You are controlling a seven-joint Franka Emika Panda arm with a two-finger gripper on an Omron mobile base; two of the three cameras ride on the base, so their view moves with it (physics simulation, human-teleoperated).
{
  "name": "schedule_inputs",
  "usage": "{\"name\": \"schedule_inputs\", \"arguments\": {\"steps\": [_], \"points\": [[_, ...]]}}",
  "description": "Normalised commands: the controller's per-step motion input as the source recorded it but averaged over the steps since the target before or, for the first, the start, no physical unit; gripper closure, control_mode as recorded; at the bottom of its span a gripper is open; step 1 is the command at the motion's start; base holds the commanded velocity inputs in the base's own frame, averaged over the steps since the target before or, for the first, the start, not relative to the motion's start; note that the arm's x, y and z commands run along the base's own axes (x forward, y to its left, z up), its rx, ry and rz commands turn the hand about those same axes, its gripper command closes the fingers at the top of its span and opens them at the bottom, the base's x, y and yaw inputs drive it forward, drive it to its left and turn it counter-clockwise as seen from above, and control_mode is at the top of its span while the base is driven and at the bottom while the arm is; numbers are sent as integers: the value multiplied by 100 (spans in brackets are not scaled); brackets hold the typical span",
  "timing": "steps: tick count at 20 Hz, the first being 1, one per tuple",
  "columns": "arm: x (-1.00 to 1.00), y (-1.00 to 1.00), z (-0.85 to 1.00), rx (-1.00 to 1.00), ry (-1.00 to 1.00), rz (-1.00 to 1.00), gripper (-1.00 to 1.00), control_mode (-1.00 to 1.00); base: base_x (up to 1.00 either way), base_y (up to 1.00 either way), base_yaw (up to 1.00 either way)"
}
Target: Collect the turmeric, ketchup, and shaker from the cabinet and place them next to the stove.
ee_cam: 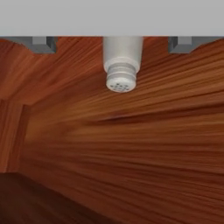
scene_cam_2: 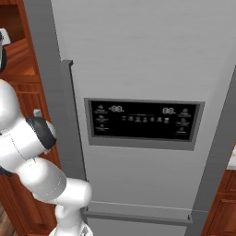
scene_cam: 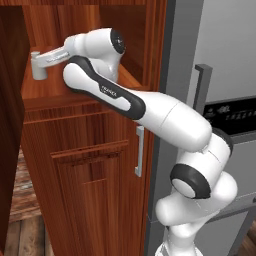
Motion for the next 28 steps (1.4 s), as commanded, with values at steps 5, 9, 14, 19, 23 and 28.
{"name": "schedule_inputs", "arguments": {"steps": [5,9,14,19,23,28], "points": [[13,22,-9,0,0,4,-100,-100,0,0,0],[8,19,-7,0,0,3,-100,-100,0,0,0],[7,13,-5,0,0,3,-100,-100,0,0,0],[12,11,-6,0,0,4,-100,-100,0,0,0],[15,6,-8,0,0,4,-100,-100,0,0,0],[15,9,-12,0,0,4,-100,-100,0,0,0]]}}
